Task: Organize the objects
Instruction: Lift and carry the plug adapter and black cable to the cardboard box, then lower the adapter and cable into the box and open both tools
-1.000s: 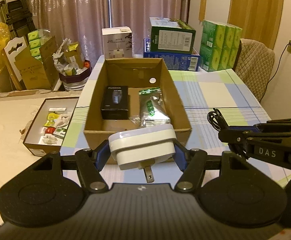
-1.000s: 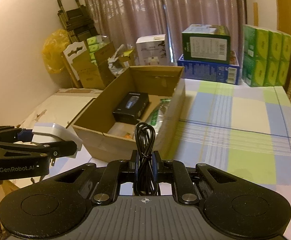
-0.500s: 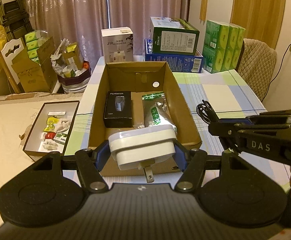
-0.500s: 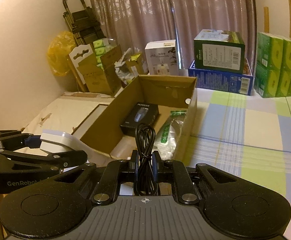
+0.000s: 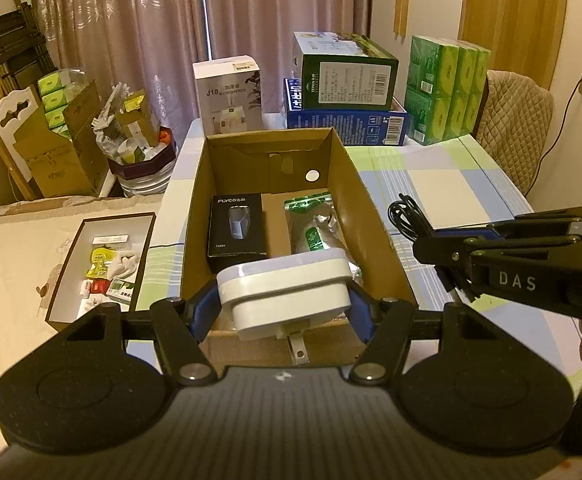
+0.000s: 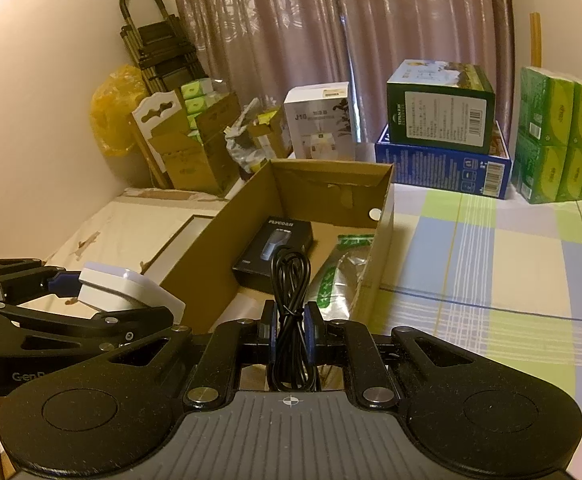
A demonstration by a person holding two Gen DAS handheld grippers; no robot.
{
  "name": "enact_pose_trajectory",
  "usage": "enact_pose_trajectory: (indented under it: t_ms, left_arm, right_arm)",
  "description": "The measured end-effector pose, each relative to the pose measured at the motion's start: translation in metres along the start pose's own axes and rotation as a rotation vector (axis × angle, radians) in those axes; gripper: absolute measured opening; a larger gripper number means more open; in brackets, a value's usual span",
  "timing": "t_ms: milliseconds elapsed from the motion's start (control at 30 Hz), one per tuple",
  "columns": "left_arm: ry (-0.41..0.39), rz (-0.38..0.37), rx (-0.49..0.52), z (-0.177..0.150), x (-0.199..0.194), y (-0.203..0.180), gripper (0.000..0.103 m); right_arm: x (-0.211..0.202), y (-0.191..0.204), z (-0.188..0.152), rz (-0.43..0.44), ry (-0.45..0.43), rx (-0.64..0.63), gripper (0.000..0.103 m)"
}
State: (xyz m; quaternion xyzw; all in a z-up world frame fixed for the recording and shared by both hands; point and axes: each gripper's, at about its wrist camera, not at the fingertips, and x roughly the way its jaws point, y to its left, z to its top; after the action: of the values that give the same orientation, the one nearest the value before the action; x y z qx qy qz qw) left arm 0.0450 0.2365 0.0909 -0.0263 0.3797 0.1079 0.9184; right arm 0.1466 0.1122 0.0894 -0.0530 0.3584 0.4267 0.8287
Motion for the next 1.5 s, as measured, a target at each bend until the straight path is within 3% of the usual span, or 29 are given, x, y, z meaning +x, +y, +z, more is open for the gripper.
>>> enact_pose_trajectory:
  t_ms: [533, 1267, 1300, 1367, 1500]
  left_arm:
    - [0.031, -0.009, 0.035, 0.027, 0.04, 0.014, 0.062]
    - [0.067, -0.013, 0.039, 0.038, 0.079, 0.022, 0.062]
    - [0.069, -0.01, 0.044, 0.039, 0.081, 0.022, 0.063]
    - [0.061, 0.005, 0.049, 0.04, 0.081, 0.022, 0.075]
    - [0.05, 0.012, 0.032, 0.04, 0.077, 0.027, 0.077]
  right_arm:
    - [0.025, -0.015, 0.013, -0.016, 0.014, 0.014, 0.01]
    - [0.048, -0.017, 0.016, -0.011, 0.028, 0.024, 0.01]
    - [0.048, -0.017, 0.016, -0.012, 0.029, 0.023, 0.01]
    - [0.049, -0.018, 0.016, -0.013, 0.027, 0.026, 0.01]
    - [0.048, -0.02, 0.018, -0.016, 0.022, 0.034, 0.01]
